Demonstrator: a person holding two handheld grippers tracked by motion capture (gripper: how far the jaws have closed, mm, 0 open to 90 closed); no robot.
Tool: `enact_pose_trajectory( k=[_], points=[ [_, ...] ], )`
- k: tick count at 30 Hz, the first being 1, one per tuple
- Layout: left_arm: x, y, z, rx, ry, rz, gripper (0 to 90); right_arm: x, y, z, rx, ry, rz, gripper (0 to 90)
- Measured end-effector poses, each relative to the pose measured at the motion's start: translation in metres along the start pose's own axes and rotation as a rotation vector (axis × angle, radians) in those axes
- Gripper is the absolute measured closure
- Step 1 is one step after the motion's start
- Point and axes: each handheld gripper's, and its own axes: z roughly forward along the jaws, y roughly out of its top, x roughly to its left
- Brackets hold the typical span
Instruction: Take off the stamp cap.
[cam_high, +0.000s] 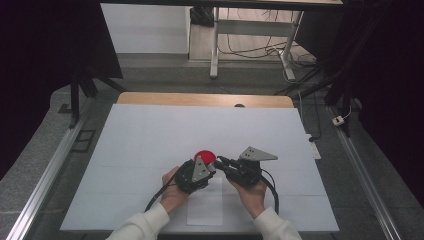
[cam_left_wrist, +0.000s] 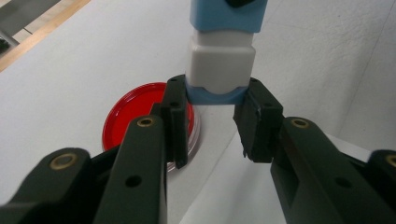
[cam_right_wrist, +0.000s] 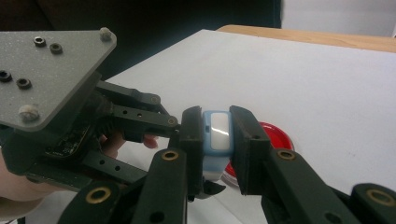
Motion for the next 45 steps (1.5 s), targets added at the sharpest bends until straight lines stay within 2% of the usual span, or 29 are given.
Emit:
enact_pose_trajectory(
  k=[9,12,14,18,22,23,27,45],
  points=[
    [0.000,0.000,0.000,0.011,0.008,0.025,65.9,0.000,0.000,0.001,0.009,0.001,-0.002,75.4],
    [0.002,0.000,-0.001,-0.003,0.002,0.008,65.9,0.000,0.000,0.000,-0.001,0.001,0.003,75.3],
    [0.004,-0.001,-0.002,-0.009,-0.005,-0.017,65.9,0.001,0.000,-0.001,-0.009,0.000,0.012,75.4],
    [0.004,-0.002,-0.001,-0.005,-0.011,-0.017,65.9,0.001,-0.001,-0.001,-0.010,-0.002,0.007,75.5],
    [0.002,-0.002,0.001,0.020,0.001,0.031,65.9,0.000,0.000,-0.001,-0.010,0.000,0.013,75.7],
    [0.002,-0.003,0.002,0.024,-0.003,0.032,66.0,0.000,0.000,-0.002,-0.016,-0.014,0.006,75.7],
    [0.003,-0.003,0.000,0.011,-0.002,0.022,65.9,-0.004,0.003,-0.008,-0.030,-0.025,0.012,75.7],
    [0.017,-0.007,-0.009,-0.026,-0.017,-0.048,65.7,-0.007,0.003,-0.010,-0.035,-0.020,0.013,75.6]
  ],
)
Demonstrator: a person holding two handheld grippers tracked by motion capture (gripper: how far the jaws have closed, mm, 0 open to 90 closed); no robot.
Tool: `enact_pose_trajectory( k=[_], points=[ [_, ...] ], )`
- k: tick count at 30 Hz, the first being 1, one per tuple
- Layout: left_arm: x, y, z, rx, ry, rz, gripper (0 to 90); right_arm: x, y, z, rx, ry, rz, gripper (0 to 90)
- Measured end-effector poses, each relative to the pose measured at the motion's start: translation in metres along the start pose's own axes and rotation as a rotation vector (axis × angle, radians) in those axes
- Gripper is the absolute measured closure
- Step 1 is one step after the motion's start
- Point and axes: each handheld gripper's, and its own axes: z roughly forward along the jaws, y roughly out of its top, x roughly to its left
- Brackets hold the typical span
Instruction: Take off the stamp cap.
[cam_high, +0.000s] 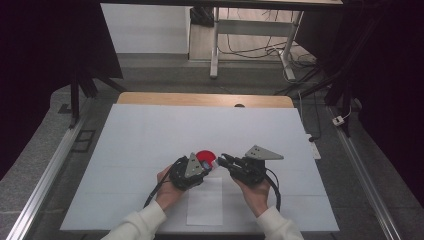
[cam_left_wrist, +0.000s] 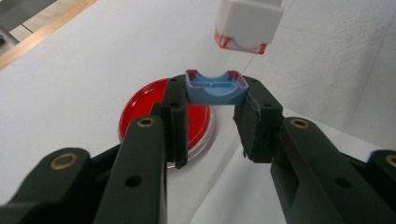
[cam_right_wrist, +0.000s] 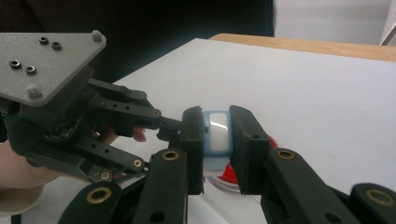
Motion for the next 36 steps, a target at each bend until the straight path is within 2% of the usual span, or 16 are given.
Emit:
enact_pose_trajectory(
  k=[7,11,20,29,36],
  points=[
    [0.006,-0.009,-0.014,-0.016,-0.015,-0.030,65.7,-0.003,0.002,-0.005,-0.013,-0.012,-0.005,75.6],
    [0.012,-0.018,-0.026,-0.019,-0.041,-0.061,65.7,-0.005,0.003,-0.007,-0.017,-0.016,-0.010,75.6],
    [0.022,-0.030,-0.046,-0.025,-0.043,-0.105,65.6,-0.008,0.005,-0.010,-0.021,-0.024,-0.021,75.6],
    [0.020,-0.047,-0.056,0.009,-0.046,-0.129,65.6,-0.012,0.005,-0.012,-0.016,-0.033,-0.037,75.6],
    [0.022,-0.060,-0.071,0.005,-0.031,-0.160,65.6,-0.015,0.005,-0.014,-0.013,-0.041,-0.047,75.6]
  ],
)
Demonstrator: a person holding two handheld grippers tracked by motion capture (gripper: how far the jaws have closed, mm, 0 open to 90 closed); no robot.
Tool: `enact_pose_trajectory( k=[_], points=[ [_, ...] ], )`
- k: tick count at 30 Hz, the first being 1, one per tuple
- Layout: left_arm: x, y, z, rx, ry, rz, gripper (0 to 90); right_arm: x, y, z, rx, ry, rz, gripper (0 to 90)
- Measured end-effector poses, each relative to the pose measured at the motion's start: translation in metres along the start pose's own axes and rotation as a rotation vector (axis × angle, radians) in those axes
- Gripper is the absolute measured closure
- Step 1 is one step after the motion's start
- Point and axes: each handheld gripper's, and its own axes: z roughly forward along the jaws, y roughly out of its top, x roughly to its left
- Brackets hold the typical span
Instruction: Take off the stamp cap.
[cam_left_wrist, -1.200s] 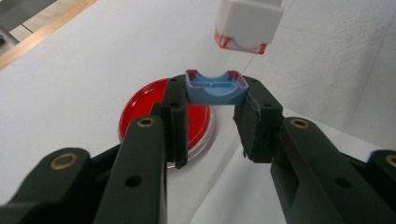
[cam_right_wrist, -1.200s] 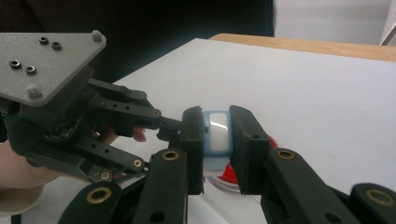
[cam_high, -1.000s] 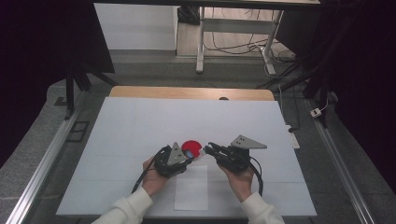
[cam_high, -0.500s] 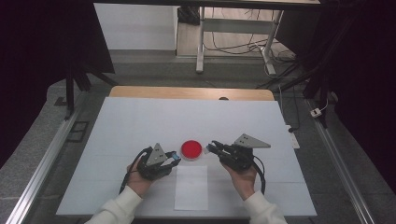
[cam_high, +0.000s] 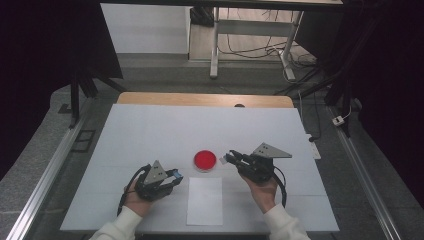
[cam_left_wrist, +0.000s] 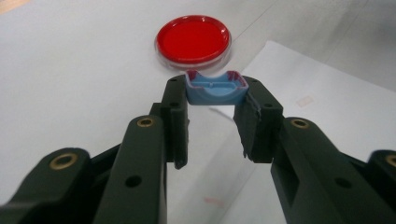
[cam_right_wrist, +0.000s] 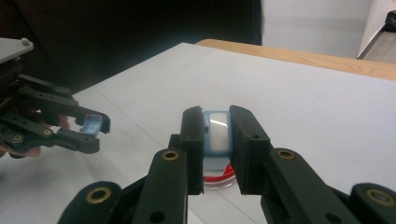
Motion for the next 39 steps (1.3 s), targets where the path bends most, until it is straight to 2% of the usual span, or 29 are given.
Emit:
enact_pose_trajectory(
  k=[14,24,39],
  points=[
    [0.018,-0.032,-0.038,-0.019,0.068,-0.088,65.5,-0.005,0.000,-0.003,0.006,-0.016,-0.011,75.6],
    [0.023,-0.035,-0.038,-0.016,0.072,-0.112,65.5,-0.005,0.001,-0.002,0.010,-0.016,-0.023,75.6],
    [0.024,-0.035,-0.036,-0.011,0.079,-0.113,65.5,-0.003,0.003,0.002,0.018,-0.015,-0.035,75.6]
  ],
)
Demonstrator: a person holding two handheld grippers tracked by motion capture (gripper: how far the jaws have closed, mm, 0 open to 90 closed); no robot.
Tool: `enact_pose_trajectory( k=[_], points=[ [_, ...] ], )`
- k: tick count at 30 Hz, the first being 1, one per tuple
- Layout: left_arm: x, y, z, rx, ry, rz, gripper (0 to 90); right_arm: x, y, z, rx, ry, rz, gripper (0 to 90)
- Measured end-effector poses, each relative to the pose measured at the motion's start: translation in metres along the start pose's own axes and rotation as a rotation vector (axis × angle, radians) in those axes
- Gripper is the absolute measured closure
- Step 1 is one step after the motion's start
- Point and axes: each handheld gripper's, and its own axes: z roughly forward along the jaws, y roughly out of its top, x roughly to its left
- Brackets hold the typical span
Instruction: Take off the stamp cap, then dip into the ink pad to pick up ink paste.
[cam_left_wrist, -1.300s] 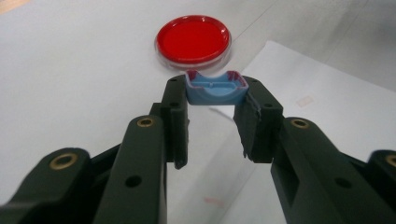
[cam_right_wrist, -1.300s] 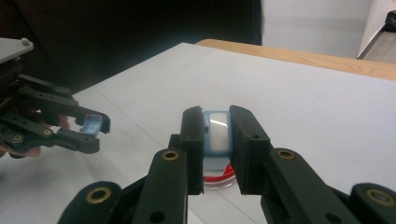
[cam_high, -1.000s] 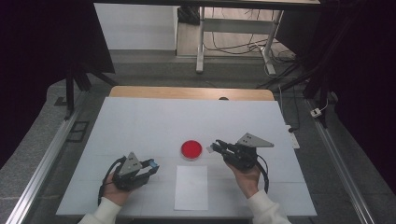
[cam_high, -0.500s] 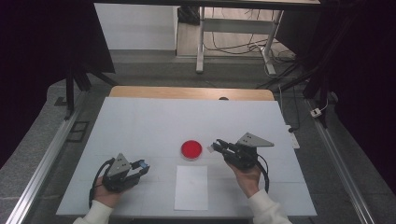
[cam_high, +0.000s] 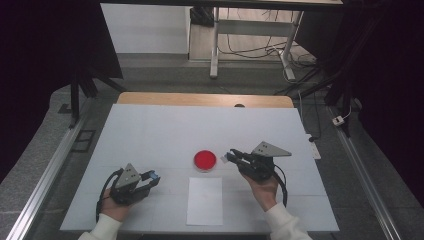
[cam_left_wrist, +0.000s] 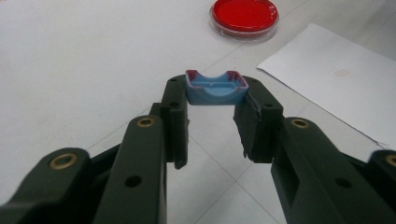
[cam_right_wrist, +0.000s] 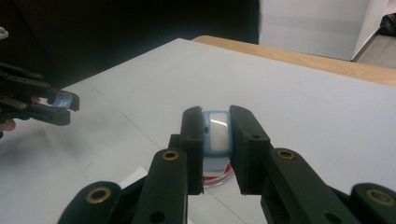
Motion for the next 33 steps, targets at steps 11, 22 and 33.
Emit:
enact_pose_trajectory(
  k=[11,22,33],
  points=[
    [0.002,0.000,0.000,-0.002,-0.002,-0.001,65.5,0.000,0.005,0.010,0.014,-0.001,-0.008,75.5],
    [0.002,0.001,0.003,0.004,-0.008,0.000,65.5,-0.004,0.014,0.025,0.059,0.009,-0.014,75.4],
    [0.001,0.002,0.005,0.007,-0.013,0.005,65.5,-0.006,0.022,0.038,0.086,0.007,-0.015,75.4]
  ],
)
